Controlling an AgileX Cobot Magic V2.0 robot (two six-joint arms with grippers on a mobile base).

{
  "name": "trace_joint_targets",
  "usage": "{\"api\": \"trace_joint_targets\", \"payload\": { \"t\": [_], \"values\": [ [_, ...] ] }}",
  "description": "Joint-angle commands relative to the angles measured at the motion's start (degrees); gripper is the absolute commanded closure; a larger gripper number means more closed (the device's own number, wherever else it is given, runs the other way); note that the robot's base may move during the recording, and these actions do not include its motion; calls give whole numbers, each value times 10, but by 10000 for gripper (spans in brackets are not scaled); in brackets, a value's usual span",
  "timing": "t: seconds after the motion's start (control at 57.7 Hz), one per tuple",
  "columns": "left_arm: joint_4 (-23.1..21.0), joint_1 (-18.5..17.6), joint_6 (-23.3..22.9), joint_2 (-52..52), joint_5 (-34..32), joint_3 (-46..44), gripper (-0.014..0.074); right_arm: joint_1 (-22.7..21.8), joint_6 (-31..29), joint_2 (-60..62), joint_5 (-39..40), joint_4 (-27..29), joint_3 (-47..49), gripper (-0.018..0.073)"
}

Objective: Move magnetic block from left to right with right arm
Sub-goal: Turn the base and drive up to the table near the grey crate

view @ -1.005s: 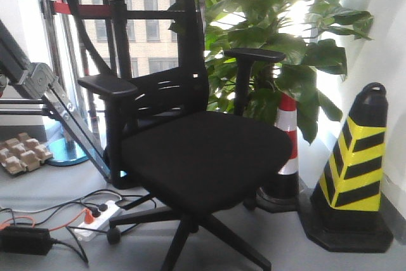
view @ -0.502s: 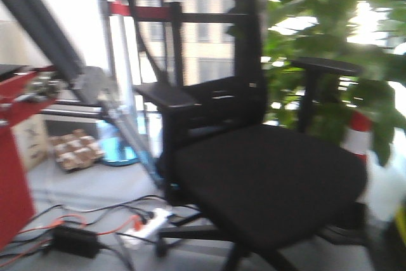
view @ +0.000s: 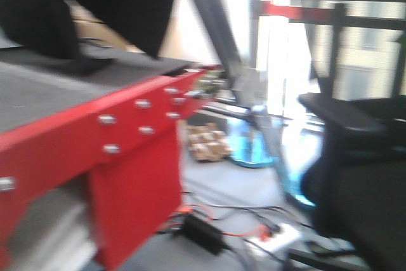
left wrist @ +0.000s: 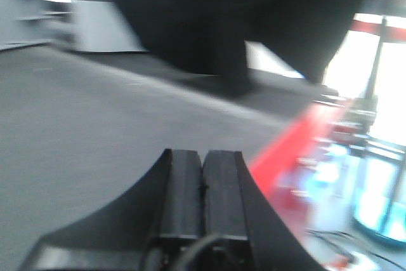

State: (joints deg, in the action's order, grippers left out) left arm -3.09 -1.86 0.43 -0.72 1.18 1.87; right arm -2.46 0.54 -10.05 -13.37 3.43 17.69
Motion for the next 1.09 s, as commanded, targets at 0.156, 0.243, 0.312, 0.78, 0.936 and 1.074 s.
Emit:
{"api": "trace_joint_targets", "payload": {
  "t": [0.156,0.243,0.312,0.78,0.936,1.074],
  "values": [
    [-1,0,-4,-5,-48,5,722,-4,-5,-6,53,1,17,241],
    [-1,0,-4,-5,-48,5,722,-4,-5,-6,53,1,17,241],
    [-1,0,-4,-5,-48,5,722,-4,-5,-6,53,1,17,241],
    [-1,0,-4,-5,-48,5,722,-4,-5,-6,53,1,17,241],
    [-1,0,-4,-5,-48,5,722,-4,-5,-6,53,1,17,241],
    [-1,0,-4,-5,-48,5,722,-4,-5,-6,53,1,17,241]
  ]
}}
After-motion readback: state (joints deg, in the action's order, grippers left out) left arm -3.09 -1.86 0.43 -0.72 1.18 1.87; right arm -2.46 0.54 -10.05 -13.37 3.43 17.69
